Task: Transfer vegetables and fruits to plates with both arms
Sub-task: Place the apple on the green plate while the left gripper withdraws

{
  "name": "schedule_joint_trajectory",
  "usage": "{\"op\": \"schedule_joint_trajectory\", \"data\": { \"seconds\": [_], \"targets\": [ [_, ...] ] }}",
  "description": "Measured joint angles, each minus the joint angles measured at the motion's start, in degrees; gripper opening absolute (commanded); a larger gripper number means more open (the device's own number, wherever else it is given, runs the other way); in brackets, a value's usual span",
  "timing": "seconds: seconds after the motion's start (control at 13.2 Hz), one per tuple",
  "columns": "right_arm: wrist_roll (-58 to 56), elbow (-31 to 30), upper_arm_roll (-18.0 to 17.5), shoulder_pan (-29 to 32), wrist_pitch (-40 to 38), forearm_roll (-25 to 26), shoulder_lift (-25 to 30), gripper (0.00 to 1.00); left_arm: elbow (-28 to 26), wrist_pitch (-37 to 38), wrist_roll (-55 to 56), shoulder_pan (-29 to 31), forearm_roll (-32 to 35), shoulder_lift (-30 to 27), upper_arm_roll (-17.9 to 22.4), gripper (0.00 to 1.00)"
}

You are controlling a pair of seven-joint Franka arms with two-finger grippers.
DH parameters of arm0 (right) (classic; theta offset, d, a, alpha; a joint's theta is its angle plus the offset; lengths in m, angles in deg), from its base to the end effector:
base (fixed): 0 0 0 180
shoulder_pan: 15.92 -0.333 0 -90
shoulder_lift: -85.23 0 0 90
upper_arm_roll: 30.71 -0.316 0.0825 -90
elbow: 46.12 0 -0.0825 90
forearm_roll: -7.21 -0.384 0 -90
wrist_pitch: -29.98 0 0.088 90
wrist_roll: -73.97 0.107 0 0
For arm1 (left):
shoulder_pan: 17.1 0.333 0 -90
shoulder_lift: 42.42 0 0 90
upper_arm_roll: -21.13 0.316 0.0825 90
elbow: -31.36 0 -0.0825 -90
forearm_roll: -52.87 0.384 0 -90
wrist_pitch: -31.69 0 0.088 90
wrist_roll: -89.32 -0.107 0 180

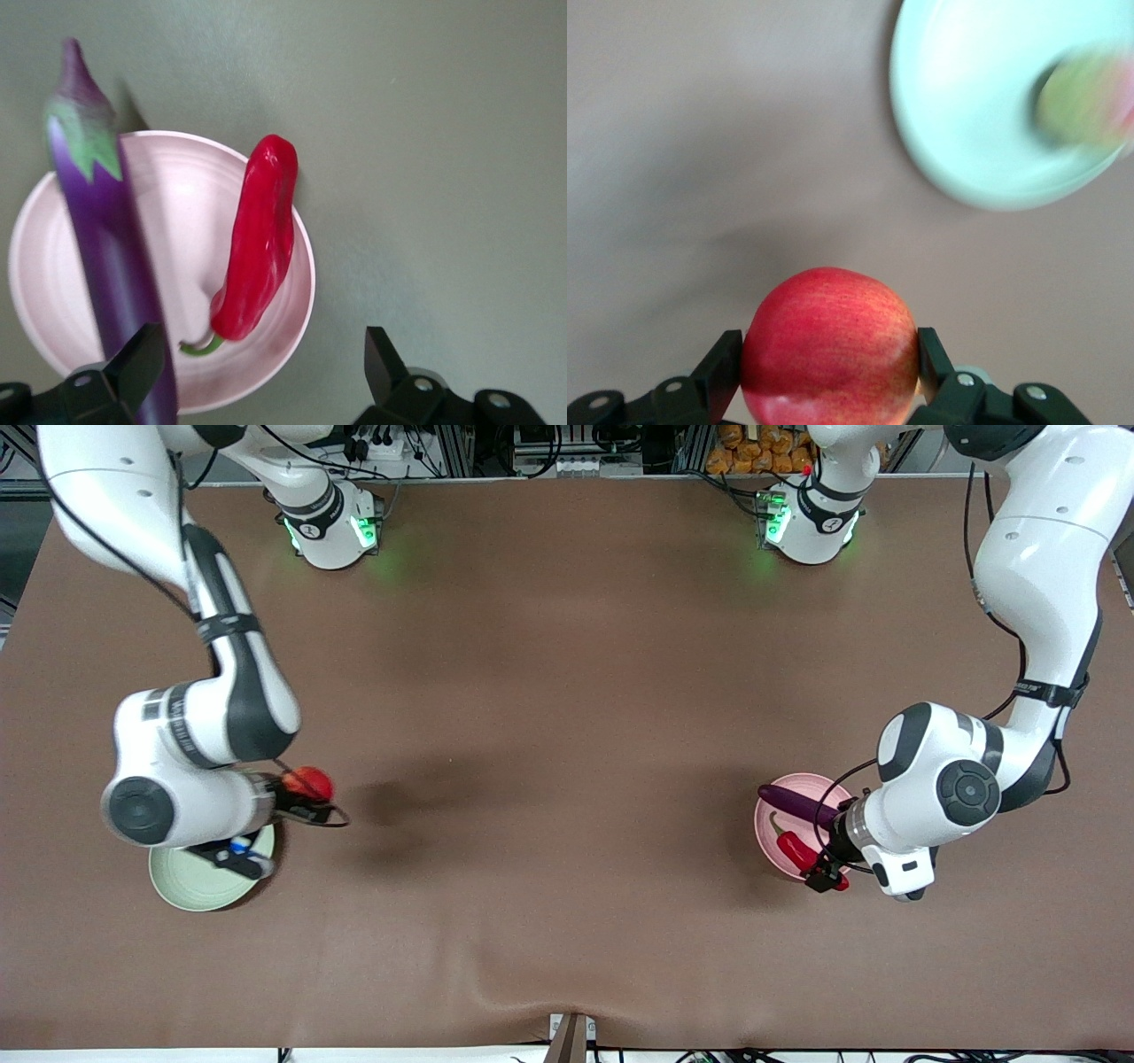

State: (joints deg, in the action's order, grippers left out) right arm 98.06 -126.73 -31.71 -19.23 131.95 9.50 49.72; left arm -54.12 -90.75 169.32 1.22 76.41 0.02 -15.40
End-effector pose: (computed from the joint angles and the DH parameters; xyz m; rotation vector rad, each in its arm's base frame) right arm 0.6895 0.0464 0.3221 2.9918 -0.5044 -0.3546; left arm 0.7037 -0.1244 0.2993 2.6793 1.4727 -0.0092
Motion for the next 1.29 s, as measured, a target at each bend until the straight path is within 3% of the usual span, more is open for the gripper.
{"op": "schedule_joint_trajectory", "data": {
  "seconds": [0.15, 0.38, 0.61, 0.68, 0.76, 0.83, 1.14, 1.29],
  "targets": [
    [-9.5, -0.5, 2.6, 2.0, 4.2, 0.1, -0.8, 0.0, 0.6, 4.3, -3.3, 0.0, 0.0, -4.1, -1.1, 1.0],
    [-16.2, -1.2, 3.1, 5.7, 12.3, 0.1, -3.0, 0.0, 1.3, 12.3, -10.3, 0.2, -1.9, -12.8, -2.4, 1.0],
    [-19.1, -1.5, 3.2, 7.4, 17.7, 0.4, -5.6, 0.0, 3.1, 19.8, -21.6, 0.9, -8.1, -19.7, -2.4, 1.0],
    [-19.5, -1.6, 3.2, 7.6, 18.8, 0.4, -6.4, 0.24, 3.7, 21.7, -24.8, 1.1, -8.7, -21.0, -2.4, 1.0],
    [-19.7, -1.6, 3.2, 7.7, 19.6, 0.4, -7.2, 0.95, 4.1, 22.7, -28.0, 1.3, -9.0, -22.0, -2.4, 1.0],
    [-19.7, -1.6, 3.2, 7.7, 20.1, 0.4, -7.8, 1.0, 4.4, 23.4, -31.5, 1.6, -9.1, -22.7, -2.3, 1.0],
    [-19.9, -1.5, 2.8, 7.3, 20.5, 0.4, -8.3, 1.0, 4.7, 29.1, -46.0, 4.4, -10.2, -25.7, -2.3, 1.0],
    [-19.9, -0.3, 2.2, 6.3, 16.3, 0.4, -7.6, 1.0, 5.0, 30.5, -50.4, 5.6, -11.7, -27.5, -2.3, 1.0]
  ]
}}
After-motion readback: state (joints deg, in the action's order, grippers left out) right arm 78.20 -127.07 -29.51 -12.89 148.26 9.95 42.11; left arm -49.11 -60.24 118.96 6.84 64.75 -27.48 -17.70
